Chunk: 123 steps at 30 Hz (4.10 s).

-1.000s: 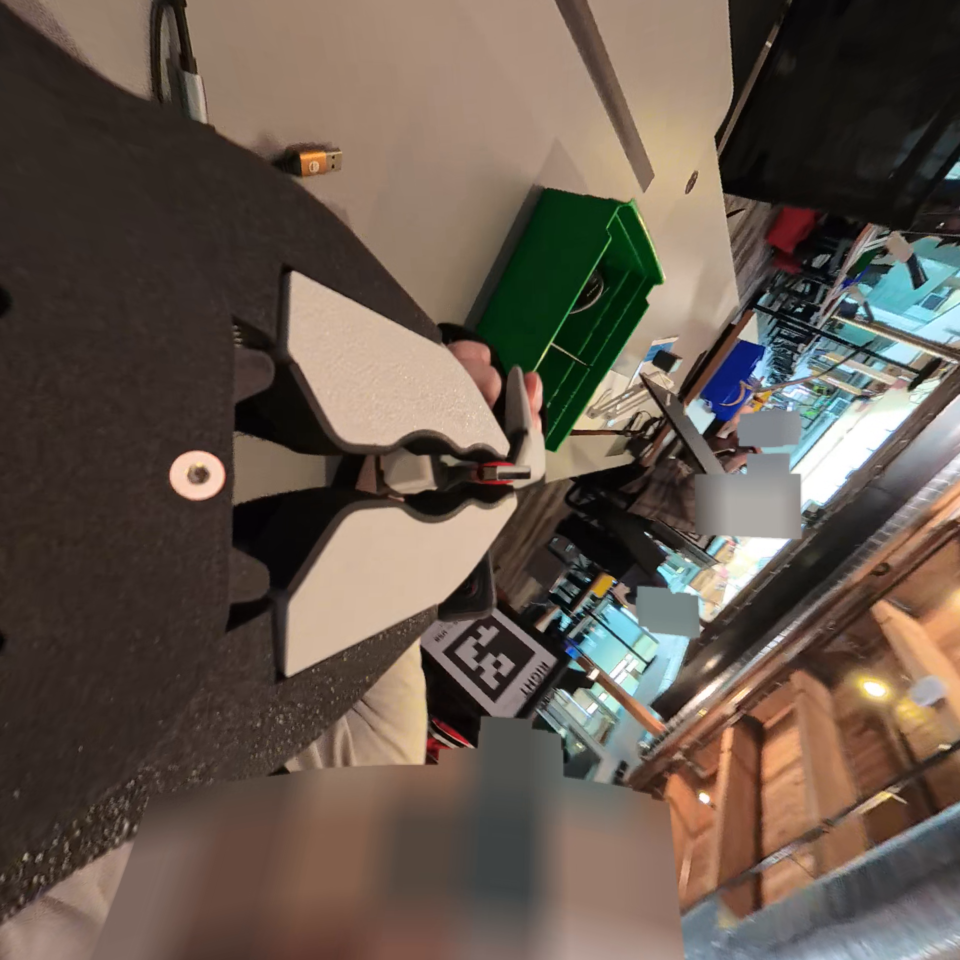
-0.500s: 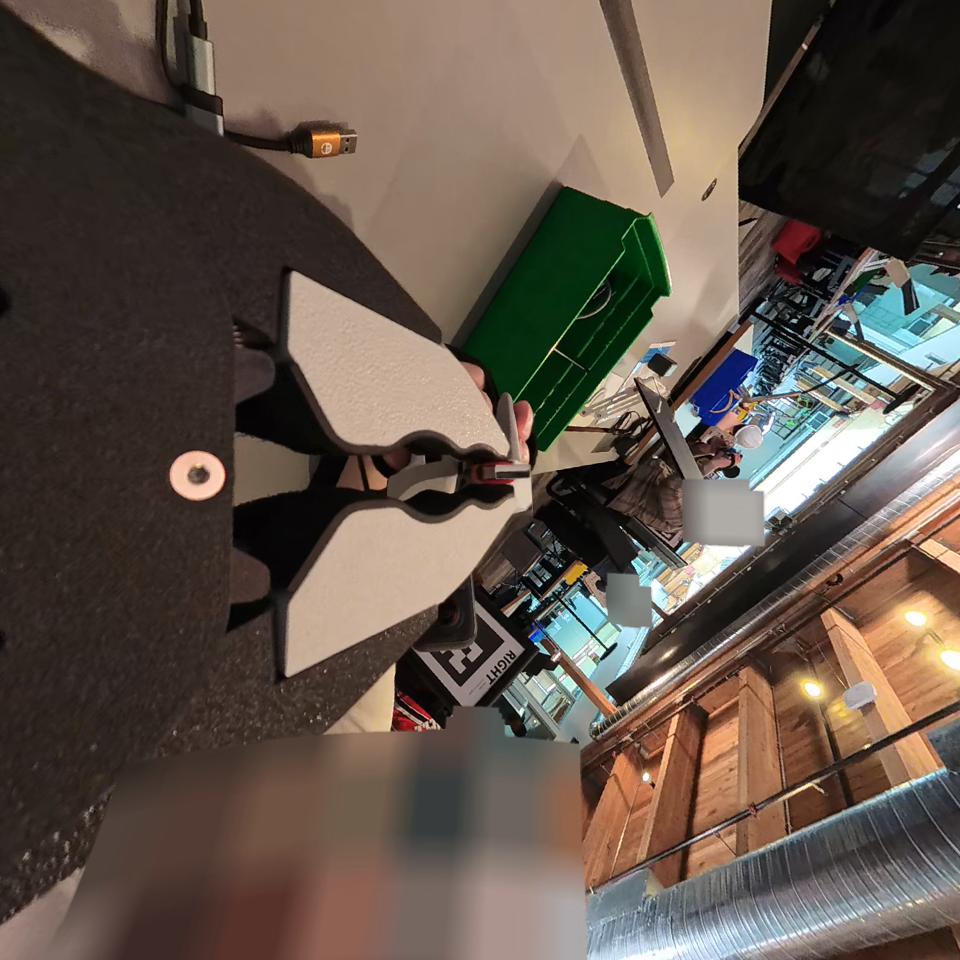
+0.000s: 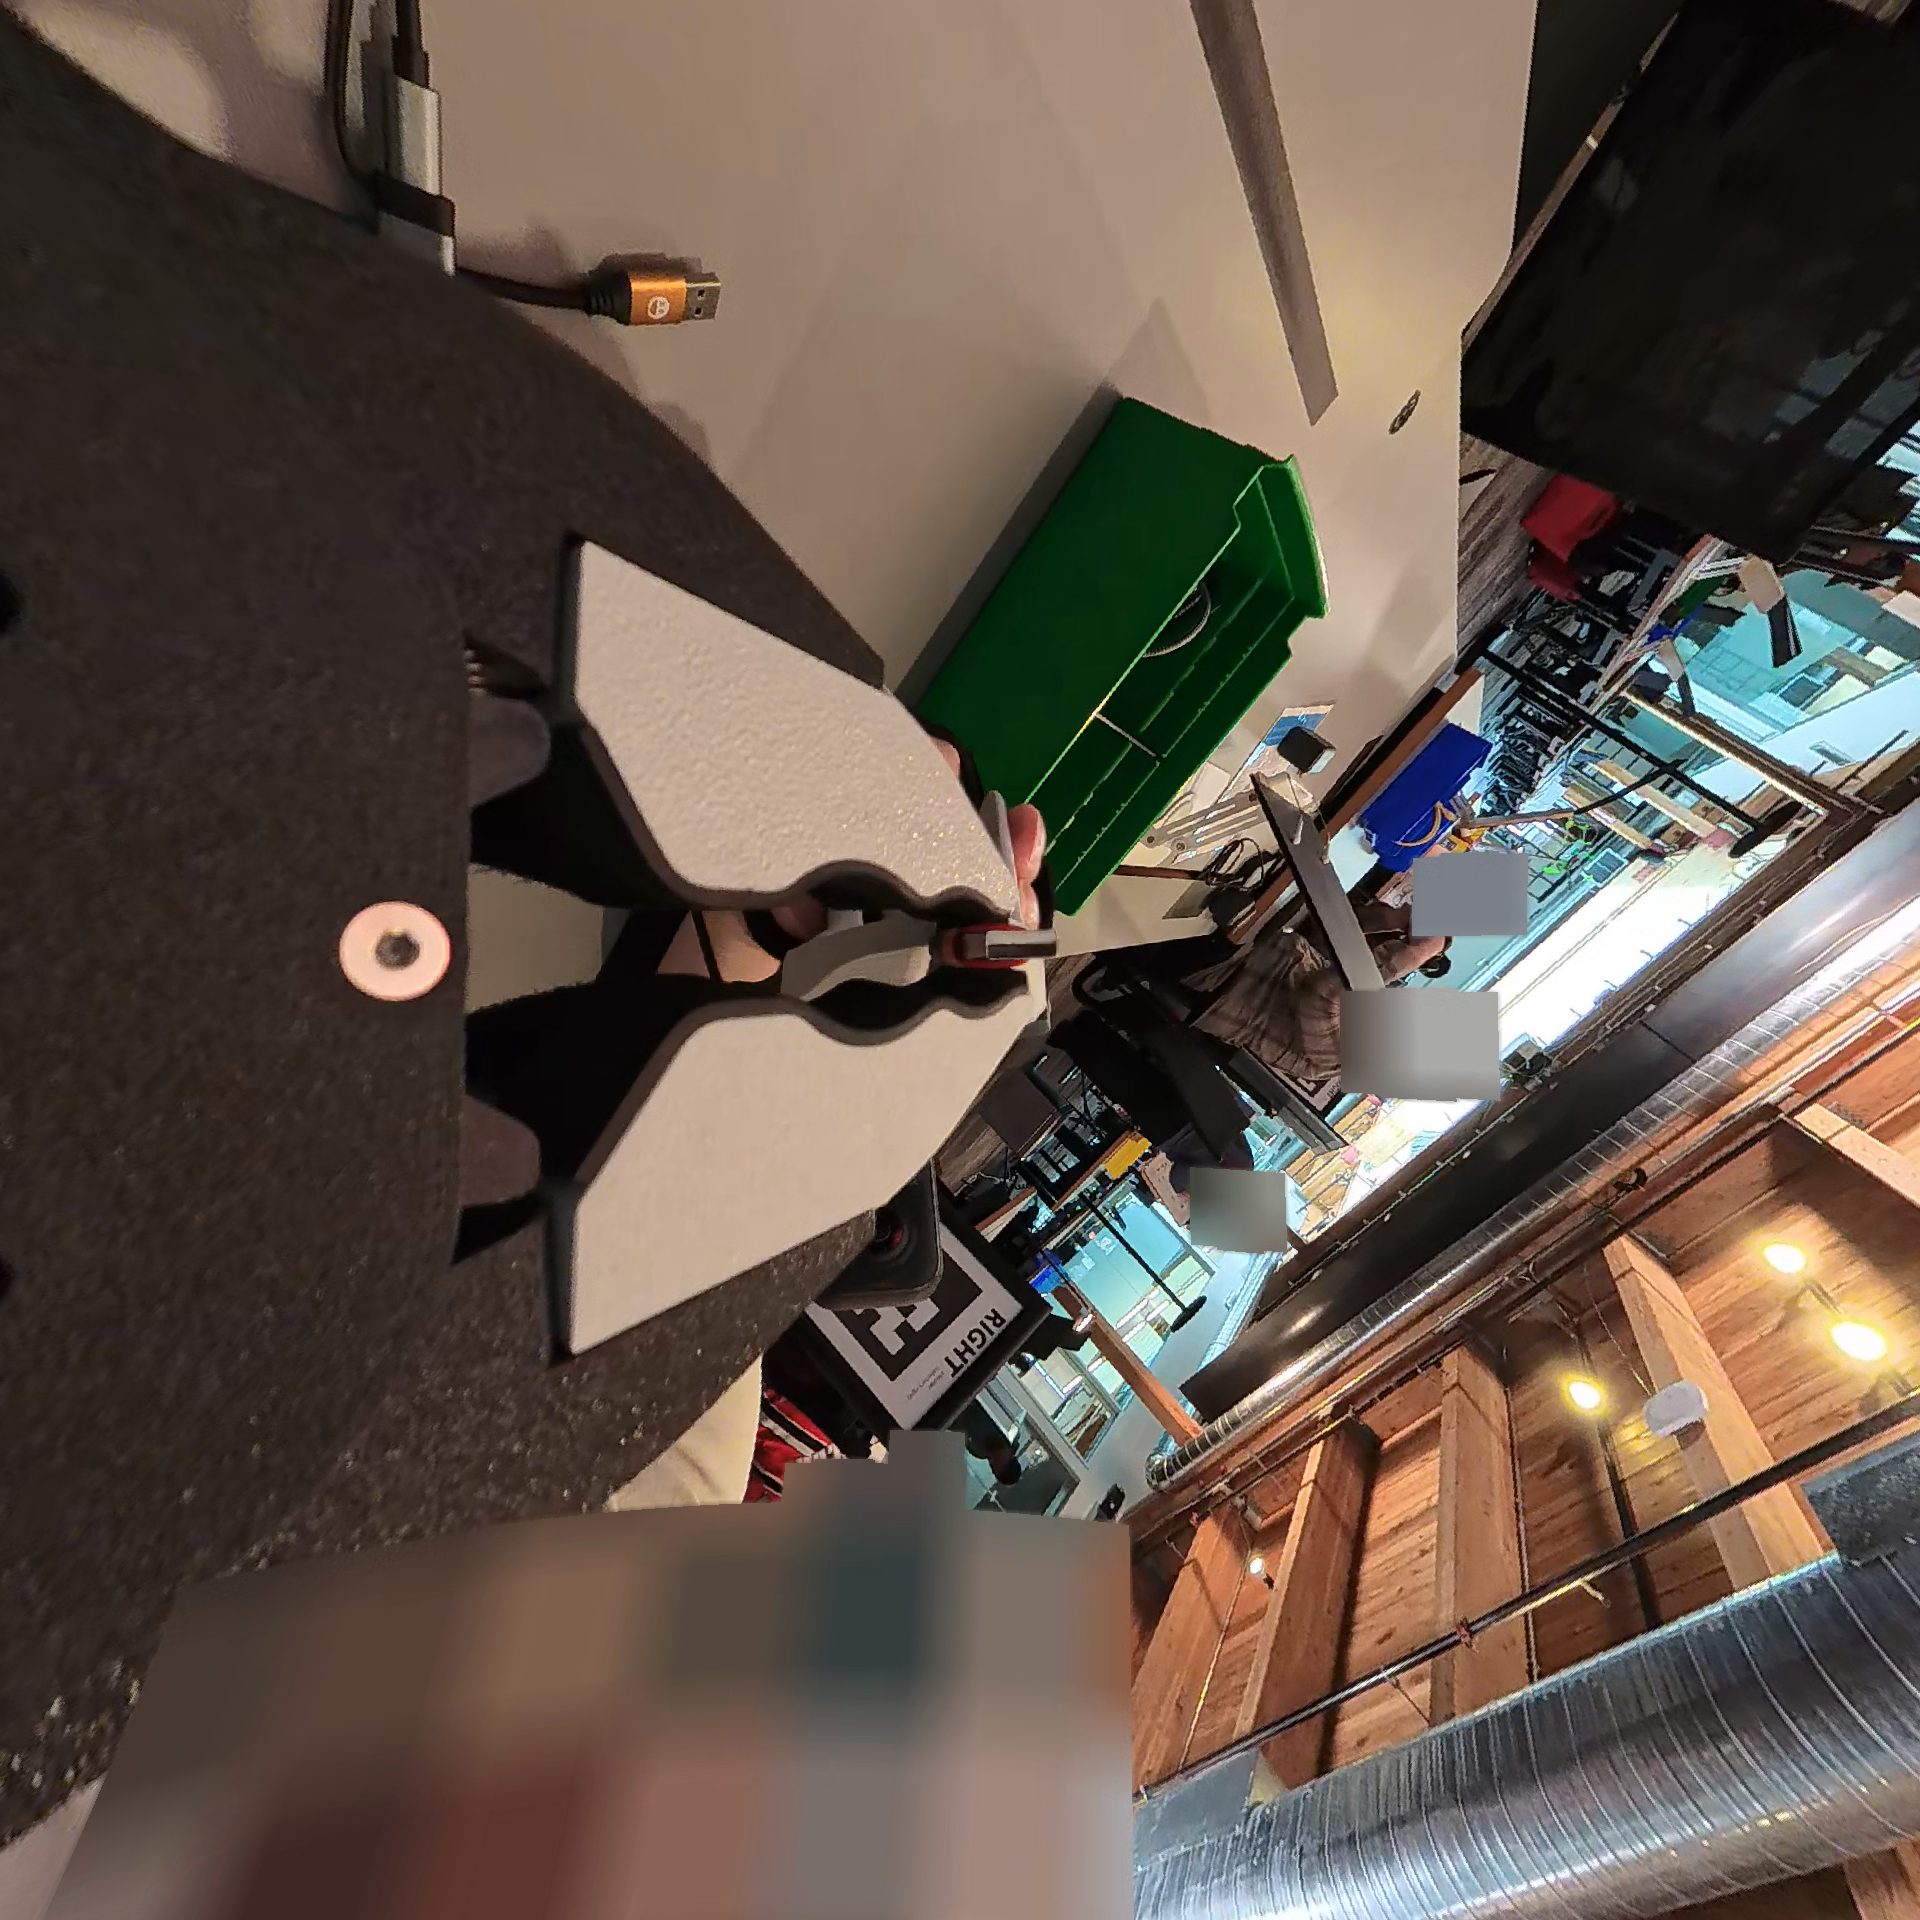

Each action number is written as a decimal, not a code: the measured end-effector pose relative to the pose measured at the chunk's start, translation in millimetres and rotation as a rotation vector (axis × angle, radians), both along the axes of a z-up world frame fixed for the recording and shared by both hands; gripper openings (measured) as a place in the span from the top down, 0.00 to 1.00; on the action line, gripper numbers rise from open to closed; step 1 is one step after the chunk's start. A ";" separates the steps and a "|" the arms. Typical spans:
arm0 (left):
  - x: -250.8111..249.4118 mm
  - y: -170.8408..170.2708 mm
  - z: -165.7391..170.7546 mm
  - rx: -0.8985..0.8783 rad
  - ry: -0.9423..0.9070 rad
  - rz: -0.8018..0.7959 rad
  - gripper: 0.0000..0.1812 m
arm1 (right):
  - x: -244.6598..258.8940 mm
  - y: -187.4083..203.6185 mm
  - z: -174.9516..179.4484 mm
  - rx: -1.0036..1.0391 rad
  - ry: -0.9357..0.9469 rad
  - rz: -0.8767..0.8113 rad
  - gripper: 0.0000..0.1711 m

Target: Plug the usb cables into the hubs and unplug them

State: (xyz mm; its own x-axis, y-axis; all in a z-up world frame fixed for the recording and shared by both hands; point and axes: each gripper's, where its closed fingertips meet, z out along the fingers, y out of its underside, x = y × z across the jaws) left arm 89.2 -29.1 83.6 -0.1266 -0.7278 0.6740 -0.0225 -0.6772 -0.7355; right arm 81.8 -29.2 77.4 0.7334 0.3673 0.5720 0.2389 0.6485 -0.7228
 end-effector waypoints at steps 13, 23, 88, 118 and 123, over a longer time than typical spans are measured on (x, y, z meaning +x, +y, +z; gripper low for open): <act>-60.1 49.0 -63.4 0.322 0.634 0.319 0.82 | 24.8 16.6 6.7 -0.152 0.026 0.011 0.96; -142.8 61.7 -211.4 0.121 1.549 0.250 0.74 | 43.5 36.7 -2.4 -0.248 -0.028 -0.044 0.96; -40.4 32.9 -206.6 -0.112 0.842 -0.025 0.84 | 45.8 41.1 -9.0 -0.285 -0.120 -0.048 0.96; -38.1 57.2 -79.9 -0.035 0.281 0.235 0.84 | 19.5 43.5 -51.4 -0.700 -0.188 -0.121 0.96; -35.1 54.1 -71.4 0.031 0.290 0.251 0.84 | 20.1 44.0 -51.2 -0.692 -0.191 -0.126 0.96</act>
